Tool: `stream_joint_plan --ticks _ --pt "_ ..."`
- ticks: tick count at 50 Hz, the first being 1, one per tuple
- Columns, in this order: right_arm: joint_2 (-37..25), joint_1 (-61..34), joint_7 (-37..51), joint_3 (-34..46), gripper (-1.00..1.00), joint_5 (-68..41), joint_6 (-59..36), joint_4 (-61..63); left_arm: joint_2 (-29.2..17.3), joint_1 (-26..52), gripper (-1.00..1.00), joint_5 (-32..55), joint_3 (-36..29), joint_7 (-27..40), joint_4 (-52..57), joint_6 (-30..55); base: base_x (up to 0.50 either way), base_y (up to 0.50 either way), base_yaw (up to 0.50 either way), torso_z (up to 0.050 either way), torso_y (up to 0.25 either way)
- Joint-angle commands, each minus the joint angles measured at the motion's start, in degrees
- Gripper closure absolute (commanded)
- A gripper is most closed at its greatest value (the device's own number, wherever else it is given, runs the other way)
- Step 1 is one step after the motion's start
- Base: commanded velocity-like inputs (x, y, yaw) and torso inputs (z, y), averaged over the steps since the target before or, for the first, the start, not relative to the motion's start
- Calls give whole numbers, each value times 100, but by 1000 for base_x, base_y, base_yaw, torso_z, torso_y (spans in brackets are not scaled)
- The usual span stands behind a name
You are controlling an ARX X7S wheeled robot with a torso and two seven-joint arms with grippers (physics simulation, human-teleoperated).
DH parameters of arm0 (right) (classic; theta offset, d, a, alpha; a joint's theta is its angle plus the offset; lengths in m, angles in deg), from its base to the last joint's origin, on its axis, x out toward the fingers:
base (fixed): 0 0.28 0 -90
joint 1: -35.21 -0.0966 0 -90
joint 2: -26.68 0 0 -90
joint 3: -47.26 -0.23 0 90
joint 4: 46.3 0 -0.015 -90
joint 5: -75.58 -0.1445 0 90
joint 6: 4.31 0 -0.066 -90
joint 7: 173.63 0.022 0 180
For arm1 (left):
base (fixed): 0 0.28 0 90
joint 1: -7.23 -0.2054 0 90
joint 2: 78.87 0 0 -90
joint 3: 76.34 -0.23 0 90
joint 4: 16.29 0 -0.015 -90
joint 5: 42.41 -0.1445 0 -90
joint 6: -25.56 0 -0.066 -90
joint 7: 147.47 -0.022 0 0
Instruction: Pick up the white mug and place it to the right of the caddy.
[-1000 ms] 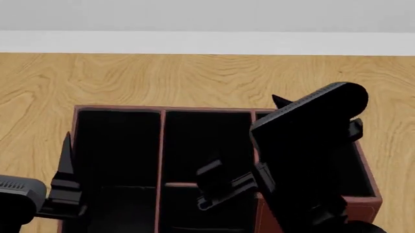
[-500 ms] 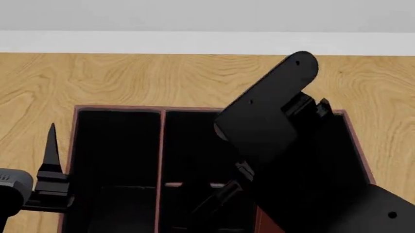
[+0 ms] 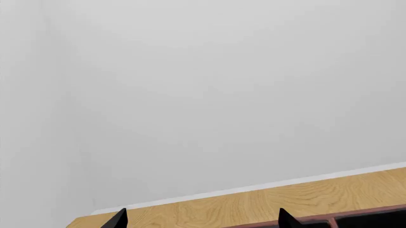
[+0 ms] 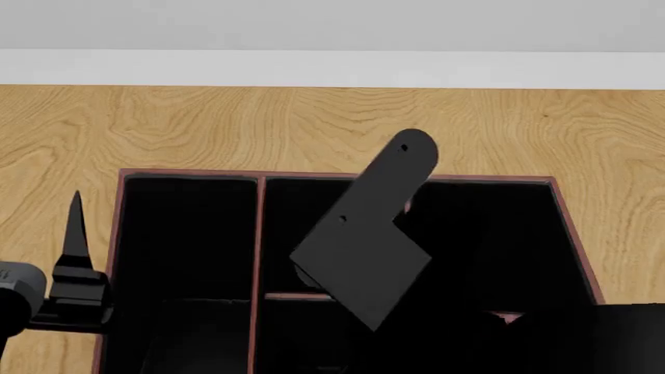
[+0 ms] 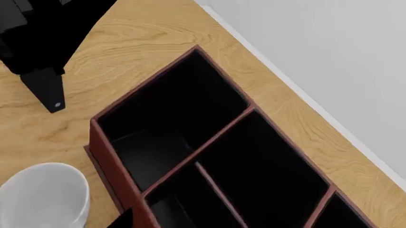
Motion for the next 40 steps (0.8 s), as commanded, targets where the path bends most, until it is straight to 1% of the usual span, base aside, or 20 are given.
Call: stream_joint_plan --ticks 1,5,13,20,40 --pt "-178 -46 681 454 -100 -1186 187 -117 -8 -7 -100 33 40 22 -105 -122 0 0 0 0 0" --pt "-218 -82 928 622 -100 -1491 266 -159 -13 2 -100 51 50 20 -147 -153 0 0 0 0 0" --pt "-217 -8 1006 817 -100 -1739 403 -36 -27 -13 -100 79 76 27 -194 -222 0 0 0 0 0" --pt "-265 85 1244 1018 -100 -2092 589 5 -26 6 -100 89 41 47 -224 -239 0 0 0 0 0" --pt "-188 422 1417 1360 -100 -2238 878 57 -33 51 -100 149 5 83 -228 -219 0 0 0 0 0"
